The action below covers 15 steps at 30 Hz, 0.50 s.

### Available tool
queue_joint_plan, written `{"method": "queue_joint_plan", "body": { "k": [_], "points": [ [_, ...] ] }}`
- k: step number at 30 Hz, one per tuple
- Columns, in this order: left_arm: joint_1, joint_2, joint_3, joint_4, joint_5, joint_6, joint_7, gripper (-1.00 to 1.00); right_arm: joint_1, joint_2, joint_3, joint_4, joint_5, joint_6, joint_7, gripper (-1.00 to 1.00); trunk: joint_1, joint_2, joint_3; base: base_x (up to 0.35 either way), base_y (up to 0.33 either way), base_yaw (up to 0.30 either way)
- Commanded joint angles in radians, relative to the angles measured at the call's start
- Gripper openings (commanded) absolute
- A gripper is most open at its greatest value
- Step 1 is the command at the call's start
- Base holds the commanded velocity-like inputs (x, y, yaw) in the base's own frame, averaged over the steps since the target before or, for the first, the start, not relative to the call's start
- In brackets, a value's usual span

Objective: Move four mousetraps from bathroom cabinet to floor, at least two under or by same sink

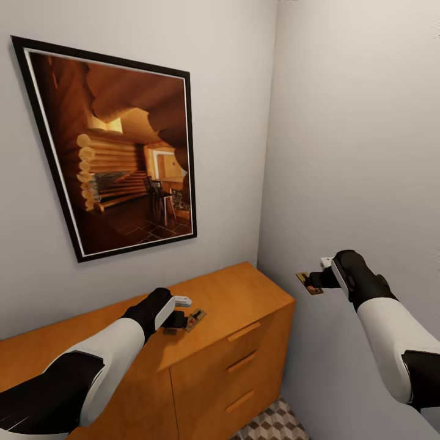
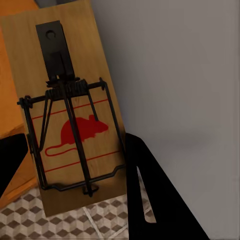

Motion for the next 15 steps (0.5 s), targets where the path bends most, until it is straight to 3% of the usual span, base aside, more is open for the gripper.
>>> {"method": "queue_joint_plan", "body": {
  "k": [1,15],
  "points": [
    [-0.001,0.0,-0.007,-0.002,0.01,0.004,0.007,1.0,-0.001,0.0,-0.003,-0.001,0.011,0.003,0.009,-1.0,0.0,-0.001,-0.002,-0.068,0.0,0.0],
    [-0.001,0.0,-0.007,-0.009,0.008,0.004,0.007,1.0,-0.001,0.0,-0.003,-0.001,0.011,0.003,0.009,-1.0,0.0,-0.001,-0.002,-0.01,0.0,0.0]
  ]
}}
